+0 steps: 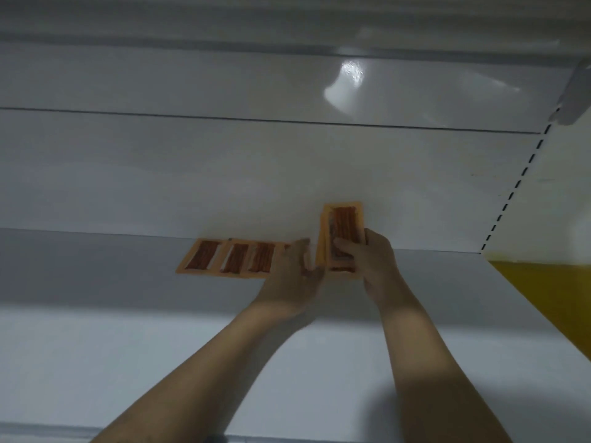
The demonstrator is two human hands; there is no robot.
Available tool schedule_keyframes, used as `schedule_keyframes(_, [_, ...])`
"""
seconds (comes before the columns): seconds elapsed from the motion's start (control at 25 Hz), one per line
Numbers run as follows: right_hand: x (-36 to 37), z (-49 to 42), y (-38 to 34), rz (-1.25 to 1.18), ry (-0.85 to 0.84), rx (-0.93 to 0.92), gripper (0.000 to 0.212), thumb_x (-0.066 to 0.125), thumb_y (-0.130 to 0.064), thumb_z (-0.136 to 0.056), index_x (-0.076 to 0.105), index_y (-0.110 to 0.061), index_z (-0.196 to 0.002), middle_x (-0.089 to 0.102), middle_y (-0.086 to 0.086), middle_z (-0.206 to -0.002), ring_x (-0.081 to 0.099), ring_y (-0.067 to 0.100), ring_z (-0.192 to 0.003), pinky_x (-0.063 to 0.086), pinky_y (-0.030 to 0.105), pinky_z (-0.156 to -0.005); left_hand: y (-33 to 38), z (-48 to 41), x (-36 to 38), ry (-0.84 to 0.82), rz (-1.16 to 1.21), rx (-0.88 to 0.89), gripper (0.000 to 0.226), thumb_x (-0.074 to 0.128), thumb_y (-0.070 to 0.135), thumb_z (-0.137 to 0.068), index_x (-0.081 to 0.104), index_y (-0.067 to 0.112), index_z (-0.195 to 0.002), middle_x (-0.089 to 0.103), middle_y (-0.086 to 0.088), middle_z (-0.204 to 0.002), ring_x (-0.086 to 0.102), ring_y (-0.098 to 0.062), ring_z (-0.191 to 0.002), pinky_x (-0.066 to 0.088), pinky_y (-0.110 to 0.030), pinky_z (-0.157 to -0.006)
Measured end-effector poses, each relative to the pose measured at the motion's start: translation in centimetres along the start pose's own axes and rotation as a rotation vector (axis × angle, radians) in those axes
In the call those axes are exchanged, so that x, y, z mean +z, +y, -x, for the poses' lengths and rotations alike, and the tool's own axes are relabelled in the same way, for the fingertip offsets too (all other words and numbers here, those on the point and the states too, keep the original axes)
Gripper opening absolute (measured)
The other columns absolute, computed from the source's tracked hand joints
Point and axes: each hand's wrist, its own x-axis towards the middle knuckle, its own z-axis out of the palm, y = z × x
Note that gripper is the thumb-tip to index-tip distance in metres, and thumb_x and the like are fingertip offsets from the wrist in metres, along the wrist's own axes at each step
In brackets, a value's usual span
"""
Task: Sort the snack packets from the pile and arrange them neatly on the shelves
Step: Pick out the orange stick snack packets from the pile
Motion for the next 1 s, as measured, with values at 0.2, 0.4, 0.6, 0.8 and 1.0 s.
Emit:
schedule_keyframes(0.2, [4.3, 2.5, 0.4, -0.139, -0.257, -0.036, 0.02, 0.065, 0.007, -0.081, 0.071, -0.005, -0.096, 0.073, 0.016, -0.094, 0.069, 0.031, -0.085, 0.054, 0.046, -0.081, -0.7, 1.2, -4.2, -0.012, 0.358, -0.168, 0.029, 0.062, 0.018, -0.095, 0.061, 0.007, -0.122, 0.071, -0.013, -0.111, 0.071, -0.029, -0.095, 0.058, -0.053, -0.08])
schedule_keyframes(0.4, [8.1, 4.7, 0.1, -0.096, -0.343, -0.023, 0.015, 0.069, 0.005, -0.081, 0.07, -0.004, -0.094, 0.073, 0.011, -0.089, 0.069, 0.026, -0.082, 0.056, 0.039, -0.075, -2.8, 4.8, -8.9, 0.172, 0.466, -0.204, 0.031, 0.07, 0.028, -0.063, 0.064, 0.017, -0.091, 0.07, -0.009, -0.086, 0.069, -0.028, -0.078, 0.059, -0.045, -0.065])
schedule_keyframes(0.6, [11.8, 5.5, 0.0, 0.016, -0.342, -0.04, 0.018, 0.073, 0.003, -0.078, 0.072, -0.014, -0.085, 0.074, 0.002, -0.079, 0.07, 0.019, -0.075, 0.056, 0.033, -0.071, -6.7, 6.7, -12.7, 0.289, 0.422, -0.296, 0.034, 0.078, 0.024, -0.08, 0.066, -0.001, -0.1, 0.071, -0.017, -0.082, 0.067, -0.026, -0.066, 0.056, -0.033, -0.054])
schedule_keyframes(0.8, [14.5, 6.5, 0.4, -0.043, -0.315, 0.023, 0.015, 0.073, 0.002, -0.079, 0.074, -0.012, -0.085, 0.075, 0.001, -0.077, 0.072, 0.017, -0.074, 0.057, 0.03, -0.067, -10.7, 7.8, -17.1, 0.339, 0.18, -0.388, 0.021, 0.067, 0.023, -0.089, 0.063, 0.004, -0.079, 0.07, -0.011, -0.074, 0.062, -0.024, -0.062, 0.045, -0.023, -0.048])
schedule_keyframes(1.0, [16.4, 8.8, 1.2, -0.009, -0.269, 0.019, 0.024, 0.079, -0.004, -0.069, 0.072, -0.014, -0.091, 0.074, 0.005, -0.095, 0.072, 0.024, -0.088, 0.059, 0.045, -0.079, -12.0, 8.6, -18.4, 0.222, -0.148, -0.356, 0.026, 0.069, 0.035, -0.087, 0.054, 0.013, -0.088, 0.066, -0.002, -0.078, 0.064, -0.023, -0.076, 0.046, -0.028, -0.06])
